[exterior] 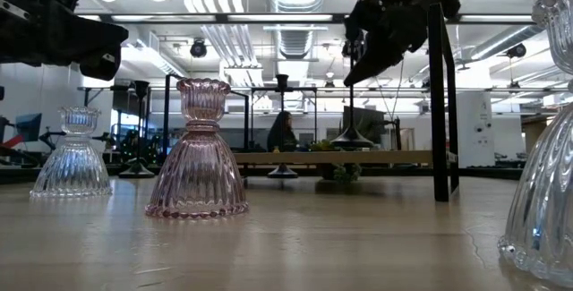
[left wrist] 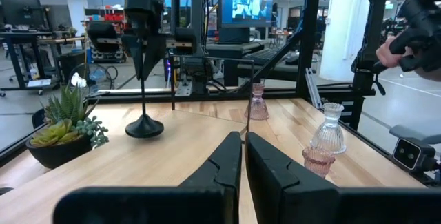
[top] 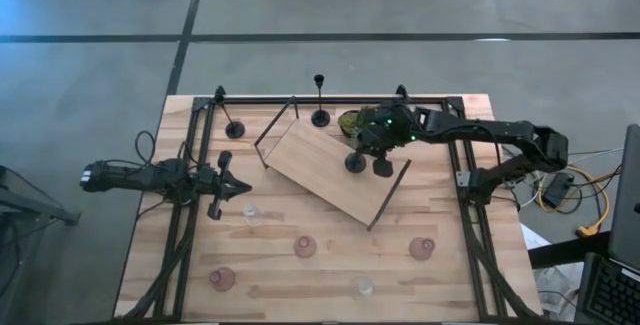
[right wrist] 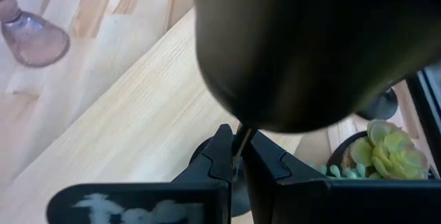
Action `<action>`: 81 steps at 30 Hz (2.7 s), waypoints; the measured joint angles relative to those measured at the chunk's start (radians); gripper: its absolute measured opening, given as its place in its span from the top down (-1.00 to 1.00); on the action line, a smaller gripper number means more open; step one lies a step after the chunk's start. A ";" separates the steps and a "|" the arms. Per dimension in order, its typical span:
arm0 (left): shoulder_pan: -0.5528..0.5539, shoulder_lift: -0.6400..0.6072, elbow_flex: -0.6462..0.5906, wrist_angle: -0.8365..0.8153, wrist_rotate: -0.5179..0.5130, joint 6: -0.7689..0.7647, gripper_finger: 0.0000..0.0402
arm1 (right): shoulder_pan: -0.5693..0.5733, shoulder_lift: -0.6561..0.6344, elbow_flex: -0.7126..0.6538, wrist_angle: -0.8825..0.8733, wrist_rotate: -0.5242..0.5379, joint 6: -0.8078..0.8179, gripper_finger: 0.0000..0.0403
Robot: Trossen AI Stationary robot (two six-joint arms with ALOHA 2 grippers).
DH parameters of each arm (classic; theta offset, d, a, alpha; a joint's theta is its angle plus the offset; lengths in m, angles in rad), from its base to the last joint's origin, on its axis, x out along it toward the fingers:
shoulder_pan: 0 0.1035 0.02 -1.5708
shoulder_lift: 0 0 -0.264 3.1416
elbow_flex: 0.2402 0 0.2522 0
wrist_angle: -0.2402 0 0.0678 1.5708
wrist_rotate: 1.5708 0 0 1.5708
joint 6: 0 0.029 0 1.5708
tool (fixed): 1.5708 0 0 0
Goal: Pick & Place candle stick holders
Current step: Put the right black candle holder on the shelf
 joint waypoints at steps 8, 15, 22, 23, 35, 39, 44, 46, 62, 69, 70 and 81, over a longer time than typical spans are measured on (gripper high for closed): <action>0.000 0.000 0.000 0.001 0.000 0.000 0.87 | -0.008 -0.061 -0.057 0.033 0.001 0.030 0.95; 0.000 0.000 0.000 0.002 0.000 0.000 0.87 | -0.011 -0.056 -0.025 0.004 0.000 0.046 0.95; 0.000 0.000 0.000 0.003 0.000 0.000 0.87 | -0.013 -0.031 -0.004 -0.046 0.000 0.049 0.95; 0.000 0.000 0.000 0.003 0.000 0.000 0.87 | -0.013 -0.029 -0.006 -0.043 0.001 0.049 0.95; 0.000 0.000 0.000 0.003 0.000 0.000 0.87 | -0.020 -0.023 -0.013 -0.052 0.008 0.054 0.95; 0.000 0.000 0.000 0.003 0.000 0.000 0.87 | -0.020 -0.023 -0.014 -0.051 0.003 0.065 0.95; 0.000 0.000 0.000 0.003 0.000 0.000 0.87 | -0.020 -0.023 -0.015 -0.054 0.001 0.073 0.94; 0.000 0.000 0.000 0.003 0.000 0.000 0.87 | -0.020 -0.023 -0.015 -0.055 0.000 0.083 0.94; 0.000 0.000 0.000 0.003 0.000 0.000 0.87 | -0.019 -0.022 -0.016 -0.052 -0.002 0.143 0.75; 0.000 0.000 0.000 0.003 0.000 0.000 0.87 | -0.019 -0.022 -0.016 -0.052 -0.002 0.142 0.37; 0.000 0.000 0.000 0.003 0.000 0.000 0.87 | -0.019 -0.022 -0.016 -0.053 -0.002 0.142 0.32; 0.000 0.000 0.000 0.003 0.000 0.000 0.87 | -0.019 -0.026 -0.011 -0.078 0.001 0.148 -0.20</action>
